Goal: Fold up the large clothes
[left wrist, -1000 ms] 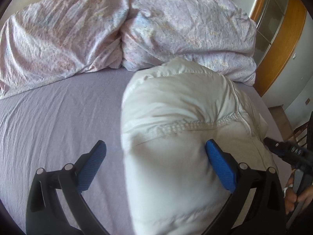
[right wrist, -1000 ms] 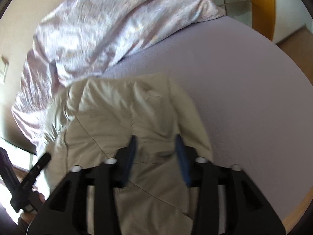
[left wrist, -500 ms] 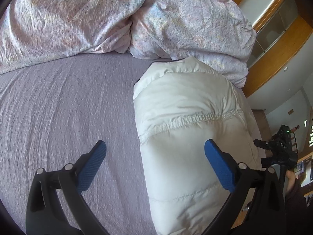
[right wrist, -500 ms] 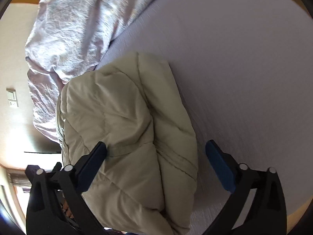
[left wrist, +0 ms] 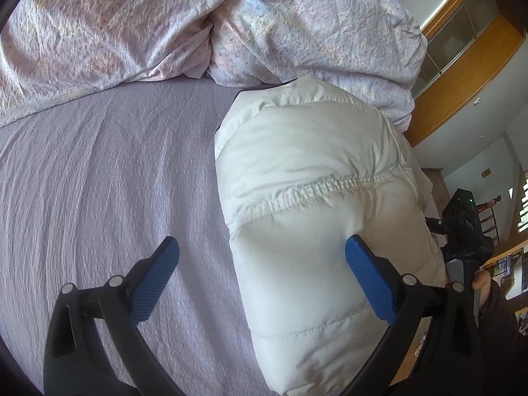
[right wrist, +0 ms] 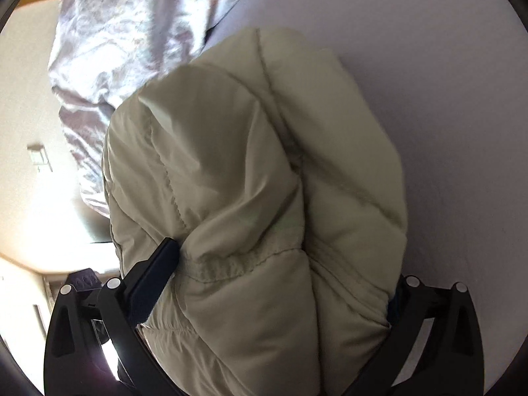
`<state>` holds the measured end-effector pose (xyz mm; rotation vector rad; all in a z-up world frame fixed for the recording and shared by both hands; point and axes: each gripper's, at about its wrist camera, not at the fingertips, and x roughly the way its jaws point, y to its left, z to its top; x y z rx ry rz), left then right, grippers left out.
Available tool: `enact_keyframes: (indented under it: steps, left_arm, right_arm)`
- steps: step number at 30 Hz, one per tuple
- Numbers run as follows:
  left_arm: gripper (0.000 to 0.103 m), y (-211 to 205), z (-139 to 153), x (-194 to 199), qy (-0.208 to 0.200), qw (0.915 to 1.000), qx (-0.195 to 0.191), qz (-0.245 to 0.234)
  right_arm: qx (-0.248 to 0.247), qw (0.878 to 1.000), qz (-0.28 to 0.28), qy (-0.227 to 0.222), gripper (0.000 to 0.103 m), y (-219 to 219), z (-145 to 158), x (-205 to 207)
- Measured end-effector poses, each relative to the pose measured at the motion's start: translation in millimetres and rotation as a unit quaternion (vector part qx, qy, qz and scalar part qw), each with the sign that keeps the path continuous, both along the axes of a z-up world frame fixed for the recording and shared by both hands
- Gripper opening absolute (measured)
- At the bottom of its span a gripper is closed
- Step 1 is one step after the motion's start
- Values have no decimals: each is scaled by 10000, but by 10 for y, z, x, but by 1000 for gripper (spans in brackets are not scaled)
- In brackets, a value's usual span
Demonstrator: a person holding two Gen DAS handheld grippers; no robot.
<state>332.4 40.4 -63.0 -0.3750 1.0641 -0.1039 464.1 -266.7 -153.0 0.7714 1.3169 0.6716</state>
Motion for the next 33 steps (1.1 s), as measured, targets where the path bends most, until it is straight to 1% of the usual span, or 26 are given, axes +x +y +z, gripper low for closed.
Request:
enact_keyframes:
  steps: [4,8,11,15,18,21,27,29,32,33]
  left_arm:
    - [101,22,-21,41,19,10000,-47,-50]
    - [101,8,-39,91,29,9999,-69,-104]
    - [101,1,-64,123,53,9997,-155,-158]
    - [101,-7,-144,167,126,9988,-389,-258]
    - [101,-15,-239,200,210,9972,-633,-346]
    - [101,-44,-304,243,263,9956,-794,-416]
    - [101,-99,-458,305,333,9894,-1335,-472]
    - [101,-108,-483,327,340,9886,-1393,-464]
    - [101,-122,-460,363,360,9892,-1332,-498]
    - [99,-122,-448,374,351,9895,-1307,-499]
  right_arm:
    - [37,10000,-24,-16,97,-9,-6,-10]
    - [33,10000,-25,-37,96,-7,-2,-24]
    - [35,9999,-28,-96,95,-28,5,-61]
    - [85,9998,-70,-178,91,-9,1,-49]
    - [129,9997,-91,-190,90,-31,-16,-80]
    - [163,9996,-102,-187,90,-79,-43,-115]
    - [249,9995,-116,-146,90,-109,-75,-108]
    - [256,9995,-117,-143,90,-126,-93,-98]
    - [252,9995,-123,-153,90,-110,-82,-79]
    - [265,9994,-117,-177,88,-100,-70,-68]
